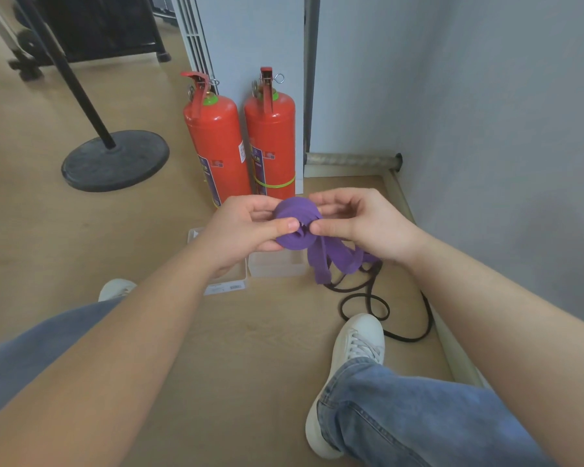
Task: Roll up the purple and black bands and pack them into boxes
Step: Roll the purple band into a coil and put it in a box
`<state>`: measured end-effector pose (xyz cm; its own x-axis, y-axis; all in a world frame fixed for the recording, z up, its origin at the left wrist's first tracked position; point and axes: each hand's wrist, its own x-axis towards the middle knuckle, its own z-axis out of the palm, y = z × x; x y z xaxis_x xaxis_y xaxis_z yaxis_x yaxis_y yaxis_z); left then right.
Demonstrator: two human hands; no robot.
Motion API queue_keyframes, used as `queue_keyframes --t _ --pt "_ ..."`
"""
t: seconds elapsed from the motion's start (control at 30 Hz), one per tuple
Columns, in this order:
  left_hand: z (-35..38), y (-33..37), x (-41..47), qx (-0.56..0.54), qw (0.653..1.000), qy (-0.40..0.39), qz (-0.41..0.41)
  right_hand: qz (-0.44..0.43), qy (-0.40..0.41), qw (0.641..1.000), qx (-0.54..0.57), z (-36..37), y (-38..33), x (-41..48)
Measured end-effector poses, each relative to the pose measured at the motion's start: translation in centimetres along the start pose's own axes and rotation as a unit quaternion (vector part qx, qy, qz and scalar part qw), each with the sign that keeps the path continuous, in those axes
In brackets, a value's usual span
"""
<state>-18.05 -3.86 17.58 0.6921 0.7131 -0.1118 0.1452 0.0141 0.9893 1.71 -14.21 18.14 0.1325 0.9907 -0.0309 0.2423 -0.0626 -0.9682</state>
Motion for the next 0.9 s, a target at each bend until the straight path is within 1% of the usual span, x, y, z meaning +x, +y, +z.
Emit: queue_keyframes --t 0.13,0.2,0.33,0.4,0.47,0.5,0.53,0.6,0.67,0.77,0.83,0.9 --pt "0.3 -0.3 -0.2 -0.010 1.000 -0.004 -0.003 -0.022 -0.005 1.000 -0.020 0.0 -0.4 0.0" --pt "0.3 -0.4 -0.1 0.044 0.999 0.000 0.012 -0.024 0.006 0.998 -0.055 0.1 -0.5 0.0" --pt "-0.3 -0.1 0.0 0.184 0.982 0.003 0.047 -0.036 0.000 0.984 -0.175 0.6 -0.6 0.1" --pt "-0.6 -0.1 0.0 0.228 0.972 0.004 0.052 -0.039 -0.013 0.981 -0.192 0.7 -0.6 0.3" --pt "-0.6 -0.1 0.1 0.249 0.967 -0.003 0.057 -0.048 -0.014 0.975 -0.216 0.8 -0.4 0.5" --pt "-0.6 -0.2 0.1 0.238 0.970 -0.005 0.057 -0.052 -0.005 0.975 -0.214 0.9 -0.2 0.5" --pt "-0.5 -0.2 0.1 0.209 0.977 -0.004 0.052 -0.052 0.008 0.981 -0.189 0.9 0.0 0.4" --pt "-0.2 -0.3 0.1 0.121 0.992 0.006 0.032 -0.036 0.029 0.995 -0.084 0.6 0.7 0.2" --pt "0.1 -0.7 0.1 0.042 0.999 0.014 0.016 -0.018 0.027 0.999 -0.003 0.0 1.5 0.0" --pt "0.5 -1.4 0.1 -0.049 0.999 0.006 0.005 -0.008 0.020 0.997 0.073 0.1 2.2 -0.2" --pt "1.0 -1.8 0.0 -0.108 0.994 -0.004 -0.003 -0.014 0.020 0.995 0.102 0.3 2.3 -0.2" --pt "1.4 -2.0 -0.1 -0.151 0.988 -0.009 -0.011 -0.024 0.020 0.996 0.087 0.4 2.1 -0.2"
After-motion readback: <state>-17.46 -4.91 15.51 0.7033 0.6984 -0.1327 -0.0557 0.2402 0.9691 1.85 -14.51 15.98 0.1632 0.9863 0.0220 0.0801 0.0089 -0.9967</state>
